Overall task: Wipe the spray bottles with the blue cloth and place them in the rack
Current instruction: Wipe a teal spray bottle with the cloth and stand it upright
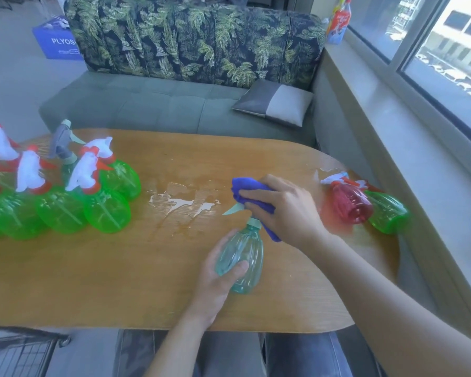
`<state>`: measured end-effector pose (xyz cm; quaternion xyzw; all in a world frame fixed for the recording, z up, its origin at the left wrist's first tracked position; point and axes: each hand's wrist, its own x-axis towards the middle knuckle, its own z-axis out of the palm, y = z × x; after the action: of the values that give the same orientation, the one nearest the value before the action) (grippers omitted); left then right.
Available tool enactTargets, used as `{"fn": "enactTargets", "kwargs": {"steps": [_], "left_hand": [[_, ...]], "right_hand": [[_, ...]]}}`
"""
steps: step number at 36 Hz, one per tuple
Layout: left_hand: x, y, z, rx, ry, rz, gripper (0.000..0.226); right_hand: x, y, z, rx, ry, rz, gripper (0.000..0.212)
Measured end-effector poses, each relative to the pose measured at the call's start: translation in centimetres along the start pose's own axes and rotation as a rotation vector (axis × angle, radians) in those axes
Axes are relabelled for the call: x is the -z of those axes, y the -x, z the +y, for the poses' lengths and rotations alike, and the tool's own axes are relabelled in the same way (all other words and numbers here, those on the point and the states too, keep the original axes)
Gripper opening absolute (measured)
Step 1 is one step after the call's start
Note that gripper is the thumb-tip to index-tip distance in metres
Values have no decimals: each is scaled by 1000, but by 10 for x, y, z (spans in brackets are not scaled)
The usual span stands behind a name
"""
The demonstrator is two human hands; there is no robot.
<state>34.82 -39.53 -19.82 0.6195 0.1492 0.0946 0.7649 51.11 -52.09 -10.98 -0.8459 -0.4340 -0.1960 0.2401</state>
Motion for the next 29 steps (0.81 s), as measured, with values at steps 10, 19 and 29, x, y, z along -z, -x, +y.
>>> {"fn": "enactTargets", "kwargs": {"steps": [10,19,29], "left_hand": [[1,0,1,20,13,17,72],[4,0,10,-18,116,87,75],[-7,-50,138,-291,244,105,71]], "right_hand": [[-10,-6,0,-74,-2,-52,22],[9,3,11,-576,-328,45,22],[46,-23,-54,-678,-932,136,18]]}}
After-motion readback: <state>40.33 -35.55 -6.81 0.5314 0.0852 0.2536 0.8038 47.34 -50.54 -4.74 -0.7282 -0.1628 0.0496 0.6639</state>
